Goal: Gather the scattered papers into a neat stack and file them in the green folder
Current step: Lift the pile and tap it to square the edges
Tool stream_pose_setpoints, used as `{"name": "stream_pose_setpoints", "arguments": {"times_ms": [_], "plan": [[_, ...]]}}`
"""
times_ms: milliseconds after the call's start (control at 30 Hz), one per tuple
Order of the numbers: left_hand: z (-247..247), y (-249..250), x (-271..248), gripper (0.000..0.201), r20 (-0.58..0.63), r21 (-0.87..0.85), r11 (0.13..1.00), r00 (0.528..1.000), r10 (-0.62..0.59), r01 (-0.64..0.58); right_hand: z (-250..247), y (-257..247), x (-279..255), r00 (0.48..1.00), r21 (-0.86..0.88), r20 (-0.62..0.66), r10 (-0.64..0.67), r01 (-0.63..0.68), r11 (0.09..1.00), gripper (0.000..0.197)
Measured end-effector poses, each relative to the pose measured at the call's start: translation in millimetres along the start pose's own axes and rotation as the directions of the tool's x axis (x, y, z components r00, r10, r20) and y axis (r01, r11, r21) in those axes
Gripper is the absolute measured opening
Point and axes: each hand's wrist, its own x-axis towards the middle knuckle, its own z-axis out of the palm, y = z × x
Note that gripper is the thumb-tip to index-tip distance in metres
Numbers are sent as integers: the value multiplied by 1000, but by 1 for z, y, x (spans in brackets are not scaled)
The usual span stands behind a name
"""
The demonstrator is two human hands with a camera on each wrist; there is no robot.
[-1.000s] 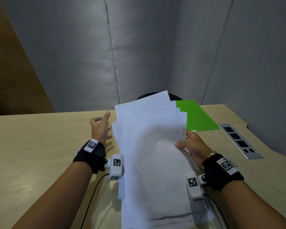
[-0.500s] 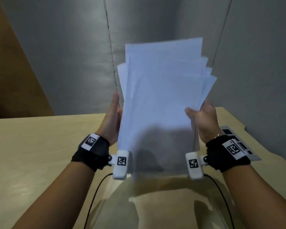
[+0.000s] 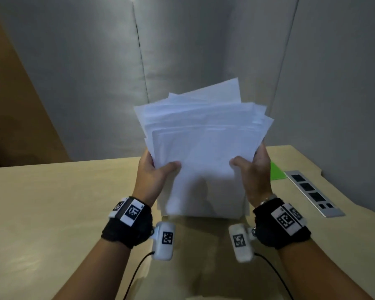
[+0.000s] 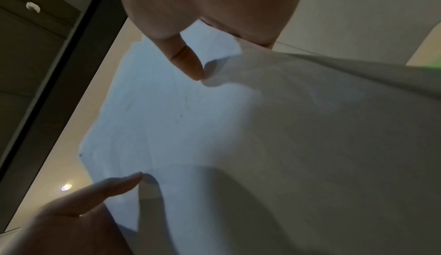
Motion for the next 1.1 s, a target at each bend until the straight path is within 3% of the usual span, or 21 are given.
{"name": "stream_pose_setpoints", "arguments": {"times_ms": [333,433,533,633,833,933,1100], "plan": [[4,49,37,72,56,-9,992,990,130,-129,17,-31,35,993,81,95,-73,66,995,55],[-1,34,30,79,86,-37,998,995,60,-57,6,-12,34,993,35,115,-24,20,999,58],[-11,3,17,80,89,-56,997,995,-46,51,-11,17,25,983,-29,134,125,-122,992,64],[-9,-11,9,73,137,-3,996,987,-89,90,-15,30,22,968,-170,139,211,-186,968,48],[5,28,27,69,115,-11,1000,993,17,-16,12,-12,41,990,-51,104,99,-94,994,34],[2,38,36,70,95,-47,998,994,44,-40,13,-26,49,995,23,92,39,-41,999,39],[-4,1,27,67,105,-48,995,991,-85,90,-1,7,37,988,-20,106,112,-110,994,41]]}}
